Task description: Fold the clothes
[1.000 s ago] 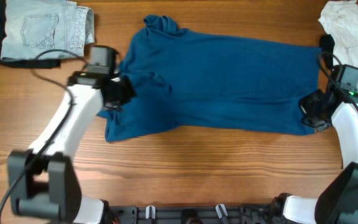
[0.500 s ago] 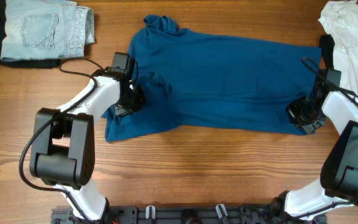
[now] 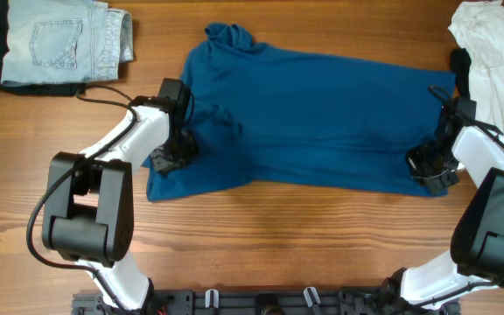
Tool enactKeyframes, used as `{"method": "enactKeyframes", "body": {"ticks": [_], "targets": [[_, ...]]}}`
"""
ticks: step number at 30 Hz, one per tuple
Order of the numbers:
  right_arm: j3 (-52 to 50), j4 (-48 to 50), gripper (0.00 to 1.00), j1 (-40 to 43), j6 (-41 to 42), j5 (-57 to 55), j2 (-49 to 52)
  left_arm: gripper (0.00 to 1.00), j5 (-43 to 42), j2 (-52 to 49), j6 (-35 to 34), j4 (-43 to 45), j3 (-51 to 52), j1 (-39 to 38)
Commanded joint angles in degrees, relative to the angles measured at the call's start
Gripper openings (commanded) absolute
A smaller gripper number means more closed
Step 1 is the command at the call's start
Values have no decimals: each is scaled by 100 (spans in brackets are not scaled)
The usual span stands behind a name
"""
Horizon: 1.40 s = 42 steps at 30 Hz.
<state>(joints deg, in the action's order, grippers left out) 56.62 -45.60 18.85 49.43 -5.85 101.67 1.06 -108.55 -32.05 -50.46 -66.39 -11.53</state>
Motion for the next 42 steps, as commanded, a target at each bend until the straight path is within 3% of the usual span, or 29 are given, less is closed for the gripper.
{"method": "enactKeyframes", "body": {"ticks": [1,10,16,17,18,19,20,22,24,27,33,38,42], "targets": [[-210,-249,4,109,175,-680,35,4,271,-103,-146,-243,74,24],[-203,-590,4,109,481,-1027,-894,4,566,577,-190,-387,74,24],[42,-693,5,109,385,-1001,-1766,4,800,1788,-188,-317,68,22],[101,-627,8,109,160,-909,-1884,8,800,2000,-186,-227,68,22],[166,-503,13,109,-155,-734,-1996,29,793,2203,-184,-63,68,22],[229,-350,22,109,-503,-496,-2092,67,704,2398,-181,105,63,22],[286,-181,33,109,-807,-216,-2173,82,533,2577,-142,310,59,22],[407,140,80,109,-1106,321,-2269,90,-52,2868,221,863,48,11],[555,396,100,109,-1233,791,-2282,94,-555,3014,328,1316,-24,13],[887,946,100,103,-1530,1602,-2232,89,-1080,2966,328,1762,-317,7],[1694,2129,99,87,-1825,2004,-1947,88,-1110,2240,337,2422,-1040,-166],[2420,2140,99,87,-2218,2002,-1342,94,-1410,1021,645,2465,-2168,-396],[2990,1473,99,87,-2562,1943,-621,95,-1456,-149,638,2070,-3423,-476]]}}
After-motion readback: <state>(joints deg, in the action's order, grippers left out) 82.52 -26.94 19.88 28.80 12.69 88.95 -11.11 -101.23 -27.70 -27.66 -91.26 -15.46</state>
